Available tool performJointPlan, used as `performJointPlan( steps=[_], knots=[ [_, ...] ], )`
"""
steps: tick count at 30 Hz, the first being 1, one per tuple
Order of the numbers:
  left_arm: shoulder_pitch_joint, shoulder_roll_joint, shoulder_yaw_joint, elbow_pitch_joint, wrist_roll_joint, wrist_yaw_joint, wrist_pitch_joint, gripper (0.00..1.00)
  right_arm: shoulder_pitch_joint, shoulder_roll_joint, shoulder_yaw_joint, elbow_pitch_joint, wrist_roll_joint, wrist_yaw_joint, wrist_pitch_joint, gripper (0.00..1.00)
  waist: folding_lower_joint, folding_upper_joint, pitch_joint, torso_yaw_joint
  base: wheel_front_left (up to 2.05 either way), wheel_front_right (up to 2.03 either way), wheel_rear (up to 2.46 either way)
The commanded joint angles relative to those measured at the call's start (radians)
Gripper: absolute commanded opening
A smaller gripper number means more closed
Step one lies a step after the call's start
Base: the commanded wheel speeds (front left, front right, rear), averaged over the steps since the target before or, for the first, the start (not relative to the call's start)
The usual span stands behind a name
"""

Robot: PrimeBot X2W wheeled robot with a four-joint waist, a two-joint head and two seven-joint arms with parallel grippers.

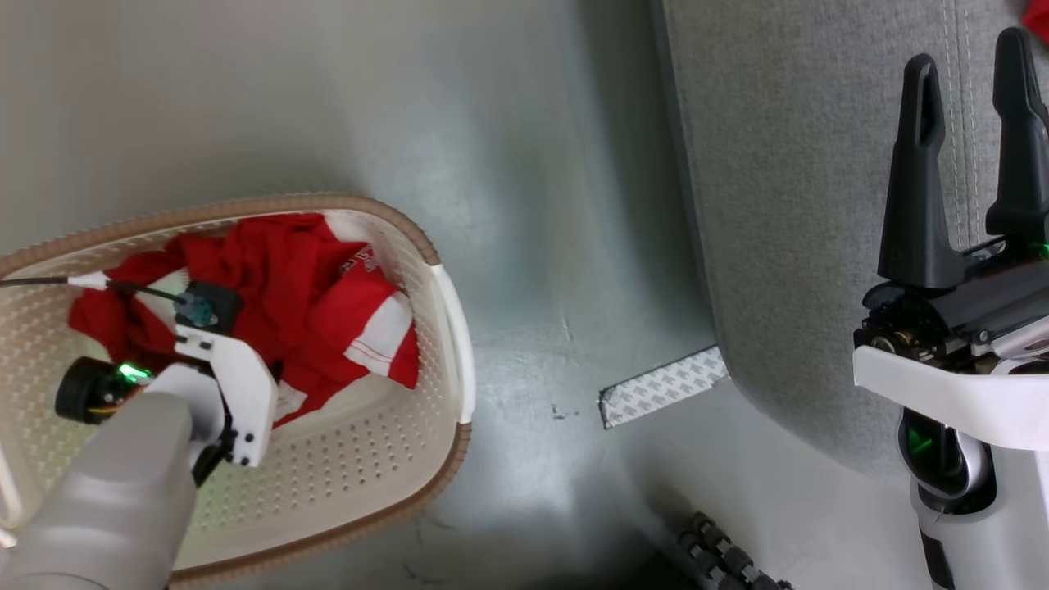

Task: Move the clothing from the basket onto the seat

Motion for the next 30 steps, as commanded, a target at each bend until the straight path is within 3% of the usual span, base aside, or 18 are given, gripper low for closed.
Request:
performJointPlan(
  steps=[1,10,11,13,14,22,30],
  knots=[
    [-0.02,0.015,-0.005,0.007,-0.007,0.002,0.002,1.0,-0.012,0.004,0.001,-0.004,0.01,-0.002,0.001,1.0,-0.0001,0.0,0.011,-0.012,0.0,0.0,0.0],
    [-0.054,0.032,-0.035,0.02,-0.031,0.005,-0.028,1.0,-0.01,0.004,0.002,-0.015,0.01,-0.002,0.001,1.0,-0.0001,0.0,0.026,-0.016,0.04,0.04,0.04],
    [-0.055,0.032,-0.038,0.021,-0.038,0.005,-0.029,0.93,-0.01,0.004,0.002,-0.013,0.01,-0.002,0.001,1.0,-0.0001,0.0,0.026,-0.015,0.0,0.0,0.0],
    [-0.056,0.032,-0.048,0.015,-0.046,0.005,-0.042,0.12,-0.01,0.004,0.003,-0.012,0.01,-0.002,0.001,1.0,-0.0001,0.0,0.024,-0.014,0.0,0.0,0.0],
    [-0.055,0.03,-0.052,0.013,-0.053,0.003,-0.047,0.0,-0.01,0.004,0.003,-0.011,0.008,-0.002,0.001,1.0,-0.0001,0.0,0.023,-0.013,0.0,0.0,0.0],
    [-0.025,0.026,-0.077,0.013,-0.089,0.002,-0.082,0.0,-0.011,0.004,0.001,0.005,-0.002,-0.002,0.001,1.0,-0.0001,0.0,-0.03,0.005,0.0,0.0,0.0],
    [0.053,-0.028,-0.12,-0.029,-0.151,0.002,-0.147,0.0,0.018,0.004,-0.017,0.044,-0.027,-0.002,0.001,1.0,-0.0001,0.0,-0.202,0.059,0.0,0.0,0.0]
  ],
)
